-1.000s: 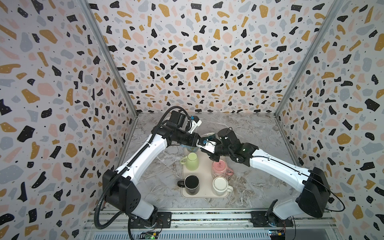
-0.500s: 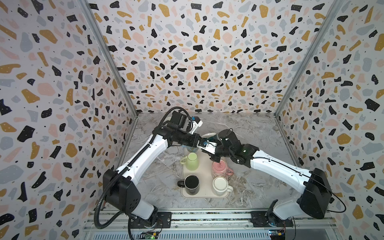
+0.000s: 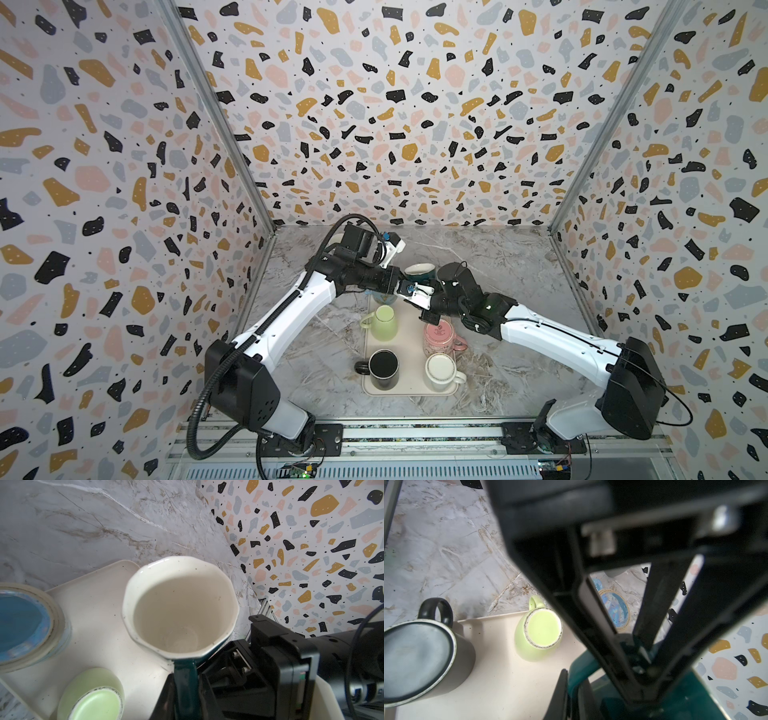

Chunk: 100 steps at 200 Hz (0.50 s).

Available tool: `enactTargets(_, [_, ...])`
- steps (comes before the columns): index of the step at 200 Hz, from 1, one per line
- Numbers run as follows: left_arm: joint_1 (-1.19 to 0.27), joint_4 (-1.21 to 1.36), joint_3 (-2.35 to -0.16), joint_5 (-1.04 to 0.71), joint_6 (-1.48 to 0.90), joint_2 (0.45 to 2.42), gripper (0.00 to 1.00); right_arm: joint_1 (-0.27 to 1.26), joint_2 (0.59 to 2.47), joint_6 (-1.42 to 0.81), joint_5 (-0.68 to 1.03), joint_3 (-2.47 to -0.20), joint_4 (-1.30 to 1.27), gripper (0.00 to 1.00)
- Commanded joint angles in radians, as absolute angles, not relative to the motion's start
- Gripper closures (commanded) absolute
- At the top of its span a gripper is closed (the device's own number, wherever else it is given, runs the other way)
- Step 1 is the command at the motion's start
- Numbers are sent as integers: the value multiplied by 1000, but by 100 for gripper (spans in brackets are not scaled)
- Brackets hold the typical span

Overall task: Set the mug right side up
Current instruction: 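Close the left gripper on the dark green mug's handle beside the right gripper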

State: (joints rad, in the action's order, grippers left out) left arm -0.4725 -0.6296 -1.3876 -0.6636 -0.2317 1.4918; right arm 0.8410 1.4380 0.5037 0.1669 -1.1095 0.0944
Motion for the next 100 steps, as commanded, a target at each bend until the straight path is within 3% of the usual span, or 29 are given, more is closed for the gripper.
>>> enactTargets(1, [-506,-585,-1366,-724,-238,1454,100,834,1362,517,126,-1132,-78,100])
enactTargets(35, [-515,-546,-1375,-733,-262,1455,100,834,1358,520,105,-1122,-90,98])
enactTargets(62, [-518,-523,-1382,-732,-273,1457,100,834,1353,523,97,-1113,-94,91])
enactTargets(100, [-518,-498,-1386,-735,-289,1459,100,833,1353,528,79,-1107,-97,90])
